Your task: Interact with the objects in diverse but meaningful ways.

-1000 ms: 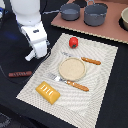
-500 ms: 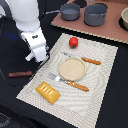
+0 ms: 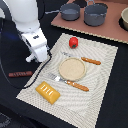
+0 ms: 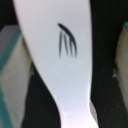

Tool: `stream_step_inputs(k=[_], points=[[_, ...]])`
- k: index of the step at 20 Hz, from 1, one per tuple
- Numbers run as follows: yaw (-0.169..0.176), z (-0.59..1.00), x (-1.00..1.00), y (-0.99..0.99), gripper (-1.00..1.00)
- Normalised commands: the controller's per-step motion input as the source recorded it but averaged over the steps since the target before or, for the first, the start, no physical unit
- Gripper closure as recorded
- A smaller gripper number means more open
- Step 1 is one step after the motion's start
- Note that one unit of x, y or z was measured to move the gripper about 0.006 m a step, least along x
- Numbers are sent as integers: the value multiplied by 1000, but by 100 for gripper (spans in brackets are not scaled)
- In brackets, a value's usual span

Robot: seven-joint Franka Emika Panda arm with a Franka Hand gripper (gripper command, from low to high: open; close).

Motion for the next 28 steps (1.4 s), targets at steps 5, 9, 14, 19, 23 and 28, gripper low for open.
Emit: stream_step_inputs(k=[5, 9, 14, 19, 23, 28], points=[[85, -118, -275, 69, 100], [156, 789, -346, 222, 100], [136, 1000, 231, 154, 100], [30, 1000, 950, 42, 100], [0, 1000, 1000, 56, 100], [-13, 981, 989, 18, 100]])
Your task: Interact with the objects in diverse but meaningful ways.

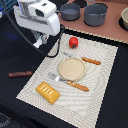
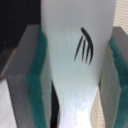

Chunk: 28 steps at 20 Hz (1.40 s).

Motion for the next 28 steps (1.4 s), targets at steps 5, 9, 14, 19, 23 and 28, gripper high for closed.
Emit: stream_step_inputs(k=[5, 9, 14, 19, 23, 28], points=[[-44, 1000, 954, 5, 100], [-21, 981, 984, 15, 100], [-25, 684, 909, -19, 100], [-38, 394, 831, -148, 100], [-45, 408, 810, -164, 100], [-97, 321, 746, -239, 100]])
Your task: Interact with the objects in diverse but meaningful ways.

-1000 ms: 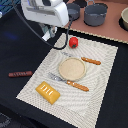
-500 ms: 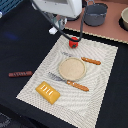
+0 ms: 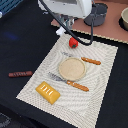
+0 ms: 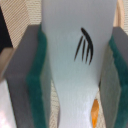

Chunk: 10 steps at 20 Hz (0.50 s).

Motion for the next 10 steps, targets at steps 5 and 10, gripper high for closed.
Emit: stream_step_inputs(k=[5, 10], points=[[-148, 197, 727, -253, 100], [-128, 122, 738, -244, 100]])
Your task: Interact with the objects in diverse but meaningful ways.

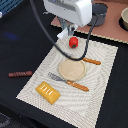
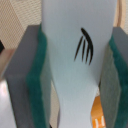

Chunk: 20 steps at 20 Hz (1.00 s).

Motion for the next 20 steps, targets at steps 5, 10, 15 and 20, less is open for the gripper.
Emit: stream_step_inputs(k=[5, 10, 15, 20], points=[[-51, -67, 822, -332, 100], [-36, -126, 892, -325, 100], [-49, -161, 776, -190, 100], [-81, -137, 594, 37, 100]])
